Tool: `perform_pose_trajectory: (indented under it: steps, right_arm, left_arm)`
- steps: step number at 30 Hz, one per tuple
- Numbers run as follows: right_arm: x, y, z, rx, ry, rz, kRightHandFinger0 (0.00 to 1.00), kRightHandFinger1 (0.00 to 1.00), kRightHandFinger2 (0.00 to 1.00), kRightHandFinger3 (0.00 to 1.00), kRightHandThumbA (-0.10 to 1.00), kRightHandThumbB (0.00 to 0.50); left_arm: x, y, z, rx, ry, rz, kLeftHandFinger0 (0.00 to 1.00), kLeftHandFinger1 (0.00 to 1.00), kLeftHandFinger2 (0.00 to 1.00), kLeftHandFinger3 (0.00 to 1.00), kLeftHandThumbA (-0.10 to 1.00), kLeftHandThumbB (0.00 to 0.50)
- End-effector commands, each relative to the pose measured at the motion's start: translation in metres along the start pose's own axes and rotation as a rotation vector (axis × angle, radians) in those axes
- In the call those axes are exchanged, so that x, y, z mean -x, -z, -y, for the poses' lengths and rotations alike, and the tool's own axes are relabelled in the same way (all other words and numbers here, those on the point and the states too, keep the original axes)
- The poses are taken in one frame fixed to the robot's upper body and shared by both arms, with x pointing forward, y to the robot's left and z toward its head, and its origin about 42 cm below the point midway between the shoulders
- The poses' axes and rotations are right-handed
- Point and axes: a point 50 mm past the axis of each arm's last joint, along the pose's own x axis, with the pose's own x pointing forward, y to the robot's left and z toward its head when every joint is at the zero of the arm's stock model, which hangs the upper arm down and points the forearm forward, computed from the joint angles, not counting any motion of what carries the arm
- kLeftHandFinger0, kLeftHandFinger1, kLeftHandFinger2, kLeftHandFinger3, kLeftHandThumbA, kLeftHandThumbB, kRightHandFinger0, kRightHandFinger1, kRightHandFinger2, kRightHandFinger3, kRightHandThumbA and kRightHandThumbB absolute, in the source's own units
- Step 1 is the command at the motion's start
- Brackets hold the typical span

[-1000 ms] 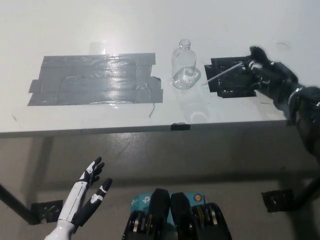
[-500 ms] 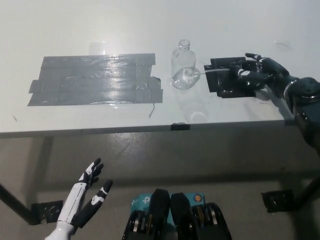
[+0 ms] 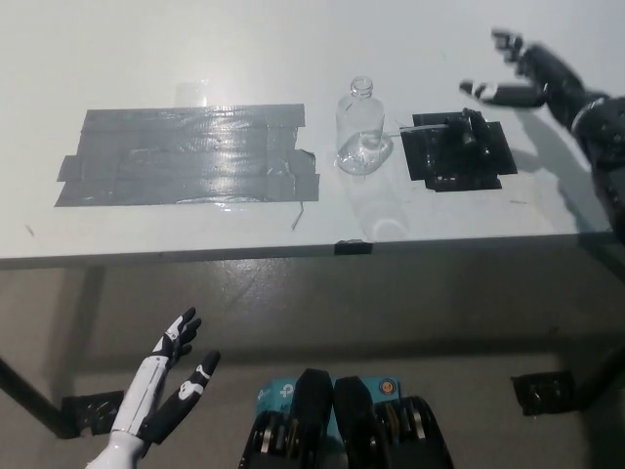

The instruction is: The robot grabs the black lid of the spray bottle on the desk and places it on the black area of the desk

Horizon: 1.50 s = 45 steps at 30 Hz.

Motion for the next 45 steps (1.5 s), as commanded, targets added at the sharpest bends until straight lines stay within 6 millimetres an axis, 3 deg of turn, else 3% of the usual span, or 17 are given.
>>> perform_pose_trajectory:
  steps: [1,2,4,7,8,9,11,15,16,17,19,23,30,36,39,45]
  right_arm:
    - [0.016,-0.092,0.053,0.013,0.149,0.324,1.00,1.00,1.00,1.00,0.79,0.500]
    - [0.019,-0.098,0.054,0.018,0.156,0.342,1.00,1.00,1.00,1.00,0.80,0.500]
    - [0.044,-0.127,0.061,0.014,0.178,0.479,1.00,1.00,1.00,1.00,0.81,0.486]
    - [0.075,-0.149,0.057,0.052,0.206,0.585,1.00,1.00,1.00,1.00,0.84,0.491]
    - [0.089,-0.156,0.053,0.055,0.212,0.625,1.00,1.00,1.00,1.00,0.84,0.492]
    - [0.117,-0.166,0.042,0.072,0.237,0.696,1.00,1.00,1.00,1.00,0.81,0.463]
    - [0.142,-0.173,0.031,0.079,0.240,0.737,1.00,1.00,1.00,1.00,0.82,0.446]
    - [0.195,-0.173,0.001,0.074,0.240,0.841,1.00,1.00,1.00,1.00,0.96,0.405]
    - [0.206,-0.170,-0.005,0.070,0.241,0.853,1.00,1.00,1.00,1.00,0.99,0.471]
    - [0.220,-0.164,-0.016,0.040,0.228,0.873,1.00,1.00,1.00,1.00,0.96,0.391]
    - [0.232,-0.156,-0.028,-0.006,0.202,0.884,1.00,1.00,1.00,1.00,0.93,0.370]
    - [0.243,-0.121,-0.067,-0.067,0.043,0.819,1.00,1.00,1.00,1.00,0.94,0.313]
    - [0.256,-0.060,-0.111,-0.143,-0.019,0.646,1.00,1.00,1.00,1.00,1.00,0.268]
    - [0.266,-0.008,-0.143,-0.231,-0.054,0.466,1.00,1.00,1.00,1.00,0.98,0.251]
    - [0.267,0.028,-0.169,-0.286,-0.059,0.367,1.00,1.00,1.00,1.00,0.95,0.229]
    - [0.259,0.063,-0.199,-0.244,-0.081,0.272,1.00,1.00,1.00,1.00,0.90,0.220]
  left_arm:
    - [-0.004,-0.008,-0.008,-0.016,-0.028,0.043,1.00,1.00,1.00,1.00,0.83,0.000]
    - [-0.004,-0.008,-0.008,-0.016,-0.029,0.043,1.00,1.00,1.00,1.00,0.83,0.000]
    - [-0.001,-0.008,-0.007,-0.008,-0.032,0.039,1.00,1.00,1.00,1.00,0.84,0.001]
    - [0.000,-0.005,-0.006,-0.001,-0.031,0.032,1.00,1.00,1.00,1.00,0.85,0.006]
    - [0.000,-0.006,-0.007,-0.007,-0.032,0.029,1.00,1.00,1.00,1.00,0.87,0.013]
    - [0.000,-0.005,-0.007,-0.001,-0.034,0.030,1.00,1.00,1.00,1.00,0.90,0.018]
    - [-0.001,-0.005,-0.007,0.007,-0.038,0.036,1.00,1.00,1.00,1.00,0.90,0.017]
    - [0.001,-0.005,-0.009,0.007,-0.042,0.042,1.00,1.00,1.00,1.00,0.95,0.029]
    - [0.001,-0.005,-0.009,0.012,-0.042,0.044,1.00,1.00,1.00,1.00,0.96,0.033]
    - [0.000,-0.005,-0.009,0.015,-0.042,0.042,1.00,1.00,1.00,1.00,0.97,0.033]
    - [-0.004,-0.007,-0.013,0.011,-0.043,0.048,1.00,1.00,1.00,1.00,0.97,0.030]
    - [-0.003,-0.006,-0.012,0.020,-0.041,0.049,1.00,1.00,1.00,1.00,0.98,0.017]
    - [0.001,-0.005,-0.010,0.028,-0.043,0.045,1.00,1.00,1.00,1.00,0.96,0.027]
    - [0.006,-0.002,-0.007,0.035,-0.039,0.035,1.00,1.00,1.00,1.00,0.96,0.038]
    - [0.006,-0.001,-0.007,0.033,-0.038,0.036,1.00,1.00,1.00,1.00,0.96,0.036]
    - [0.010,0.000,-0.006,0.024,-0.040,0.040,1.00,1.00,1.00,1.00,0.94,0.028]
